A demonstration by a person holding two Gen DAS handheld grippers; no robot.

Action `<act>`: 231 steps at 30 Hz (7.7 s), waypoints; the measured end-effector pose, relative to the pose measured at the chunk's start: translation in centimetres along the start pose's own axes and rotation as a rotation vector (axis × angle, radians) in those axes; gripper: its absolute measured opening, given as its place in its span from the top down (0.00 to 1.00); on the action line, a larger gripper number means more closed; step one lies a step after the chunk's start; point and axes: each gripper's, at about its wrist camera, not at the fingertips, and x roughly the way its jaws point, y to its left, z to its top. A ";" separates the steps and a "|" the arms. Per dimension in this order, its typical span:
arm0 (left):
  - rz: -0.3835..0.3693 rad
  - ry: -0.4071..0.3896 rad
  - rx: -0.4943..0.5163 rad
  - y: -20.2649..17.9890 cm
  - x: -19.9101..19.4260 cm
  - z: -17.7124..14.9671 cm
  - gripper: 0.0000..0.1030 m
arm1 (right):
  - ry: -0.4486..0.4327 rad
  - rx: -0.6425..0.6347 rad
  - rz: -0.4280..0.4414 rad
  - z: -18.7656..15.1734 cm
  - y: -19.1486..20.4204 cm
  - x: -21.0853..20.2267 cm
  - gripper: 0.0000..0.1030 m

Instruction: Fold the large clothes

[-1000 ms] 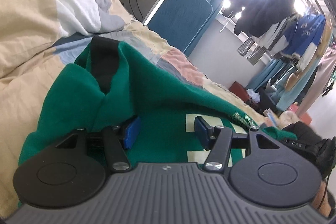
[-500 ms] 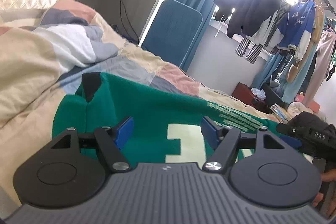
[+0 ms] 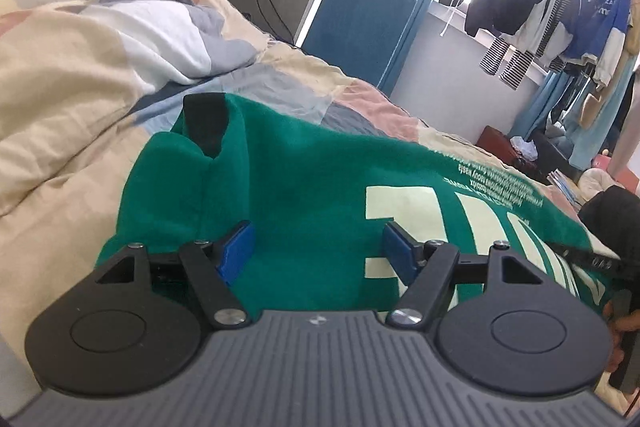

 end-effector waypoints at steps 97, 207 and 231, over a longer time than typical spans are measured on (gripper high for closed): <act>-0.147 0.066 -0.890 9.2 1.2 -3.7 0.00 | 0.063 1.153 0.376 -8.1 -7.3 1.2 0.00; -0.601 0.397 -0.373 -24.4 6.0 -15.7 0.17 | -0.458 1.209 0.184 -30.3 -30.9 -34.3 0.43; -0.473 0.027 0.193 -30.3 -24.5 -4.3 0.16 | -0.514 0.789 -0.044 -21.1 -23.7 -53.2 0.04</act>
